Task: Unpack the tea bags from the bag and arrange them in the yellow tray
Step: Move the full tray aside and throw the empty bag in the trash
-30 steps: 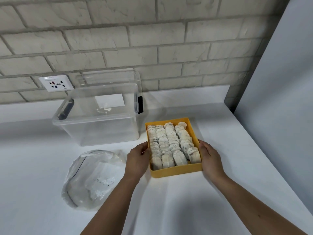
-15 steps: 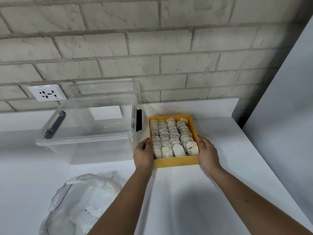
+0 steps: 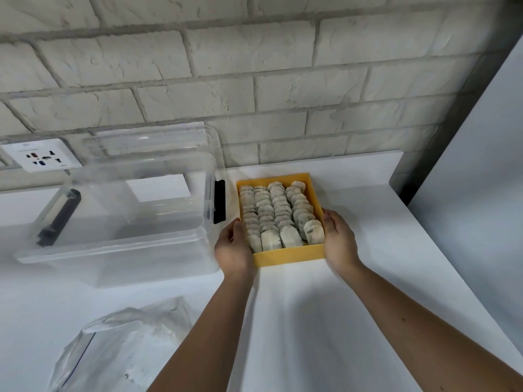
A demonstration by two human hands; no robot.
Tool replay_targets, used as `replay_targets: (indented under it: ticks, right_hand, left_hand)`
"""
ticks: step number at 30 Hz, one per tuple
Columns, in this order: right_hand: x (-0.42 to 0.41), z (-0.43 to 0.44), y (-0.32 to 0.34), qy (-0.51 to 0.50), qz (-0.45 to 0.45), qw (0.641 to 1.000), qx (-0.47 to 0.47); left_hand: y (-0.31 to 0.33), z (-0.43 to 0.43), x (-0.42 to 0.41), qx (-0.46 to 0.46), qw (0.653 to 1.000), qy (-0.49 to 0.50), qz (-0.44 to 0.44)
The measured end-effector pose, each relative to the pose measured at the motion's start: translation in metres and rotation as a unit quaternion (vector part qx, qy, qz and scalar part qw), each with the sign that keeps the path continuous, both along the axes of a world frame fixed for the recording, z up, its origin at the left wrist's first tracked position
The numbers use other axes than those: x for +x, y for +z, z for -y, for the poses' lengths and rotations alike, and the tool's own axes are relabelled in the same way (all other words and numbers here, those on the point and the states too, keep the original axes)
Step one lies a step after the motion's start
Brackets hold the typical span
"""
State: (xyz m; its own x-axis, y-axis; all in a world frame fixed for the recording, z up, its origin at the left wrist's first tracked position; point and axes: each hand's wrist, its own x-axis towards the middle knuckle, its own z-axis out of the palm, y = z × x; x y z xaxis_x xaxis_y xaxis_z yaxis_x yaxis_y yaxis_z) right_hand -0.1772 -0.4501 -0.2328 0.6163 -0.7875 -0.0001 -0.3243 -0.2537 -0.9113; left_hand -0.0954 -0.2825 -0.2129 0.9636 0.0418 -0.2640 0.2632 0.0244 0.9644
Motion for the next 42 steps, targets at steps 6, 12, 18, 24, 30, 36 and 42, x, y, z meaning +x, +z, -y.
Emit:
replay_targets:
  ticks: [6, 12, 18, 24, 30, 36, 42]
  right_hand:
    - [0.001, 0.0, 0.0, 0.006, 0.001, 1.0, -0.011]
    - [-0.003, 0.0, 0.007, 0.016, -0.02, 0.999, -0.023]
    - [-0.008, -0.004, 0.016, 0.006, -0.044, 0.994, -0.095]
    - [-0.03, -0.055, 0.046, -0.006, 0.018, 0.965, -0.263]
    - [-0.065, -0.13, 0.059, 0.123, 0.08, 0.98, -0.138]
    - [-0.072, -0.208, 0.056, 0.243, 0.03, 0.967, 0.071]
    - [-0.048, -0.256, 0.046, 0.276, -0.1, 0.944, 0.149]
  left_hand:
    - [0.0, 0.002, 0.002, 0.005, 1.0, 0.006, 0.008]
    - [0.003, 0.001, 0.0, -0.007, 1.0, 0.008, -0.004]
    - [0.017, -0.005, -0.005, 0.0, 1.0, -0.019, -0.021]
    - [0.054, -0.05, -0.047, 0.037, 0.987, -0.152, 0.025]
    - [0.099, -0.155, -0.083, 0.104, 0.959, -0.213, 0.153]
    - [0.091, -0.277, -0.082, 0.414, 0.868, -0.142, 0.233]
    - [0.044, -0.331, -0.095, 0.5, 0.846, -0.143, 0.12]
